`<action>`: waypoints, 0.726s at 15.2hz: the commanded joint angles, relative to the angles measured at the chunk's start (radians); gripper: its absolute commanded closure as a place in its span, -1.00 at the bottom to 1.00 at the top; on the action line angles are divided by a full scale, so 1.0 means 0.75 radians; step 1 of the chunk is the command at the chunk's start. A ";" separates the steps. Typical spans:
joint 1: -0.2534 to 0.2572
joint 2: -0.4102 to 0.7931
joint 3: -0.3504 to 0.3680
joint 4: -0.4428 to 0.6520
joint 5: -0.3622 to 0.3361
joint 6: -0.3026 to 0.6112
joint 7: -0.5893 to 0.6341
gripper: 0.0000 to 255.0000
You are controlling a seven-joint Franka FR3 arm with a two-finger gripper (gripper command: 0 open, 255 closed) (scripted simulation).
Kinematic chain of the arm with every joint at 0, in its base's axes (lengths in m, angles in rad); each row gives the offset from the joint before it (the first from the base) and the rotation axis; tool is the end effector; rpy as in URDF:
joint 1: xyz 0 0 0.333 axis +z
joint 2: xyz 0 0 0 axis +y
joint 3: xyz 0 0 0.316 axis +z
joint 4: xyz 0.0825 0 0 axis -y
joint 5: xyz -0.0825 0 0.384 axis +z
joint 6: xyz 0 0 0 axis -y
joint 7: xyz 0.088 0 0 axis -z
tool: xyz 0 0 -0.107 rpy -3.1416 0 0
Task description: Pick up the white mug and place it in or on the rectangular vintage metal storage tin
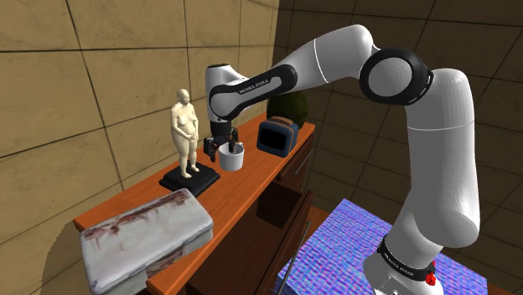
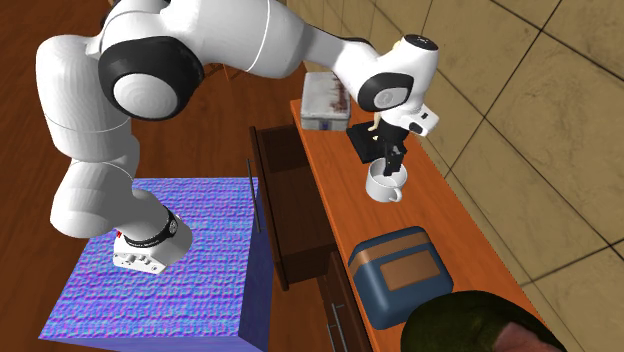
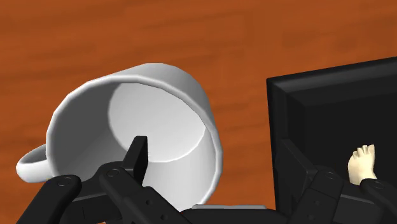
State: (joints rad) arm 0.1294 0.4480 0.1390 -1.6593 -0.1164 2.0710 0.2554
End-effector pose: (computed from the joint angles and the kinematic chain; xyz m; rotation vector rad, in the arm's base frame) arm 0.6478 0.1615 0.3490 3.0925 0.0895 -0.0299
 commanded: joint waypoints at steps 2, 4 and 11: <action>0.001 0.018 -0.002 -0.018 -0.004 0.037 0.005 -1.00; 0.001 0.018 -0.002 -0.018 -0.004 0.037 0.005 -1.00; 0.001 0.019 -0.002 -0.017 -0.004 0.036 0.005 1.00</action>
State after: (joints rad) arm 0.1305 0.4619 0.1377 -1.6724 -0.1195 2.0982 0.2589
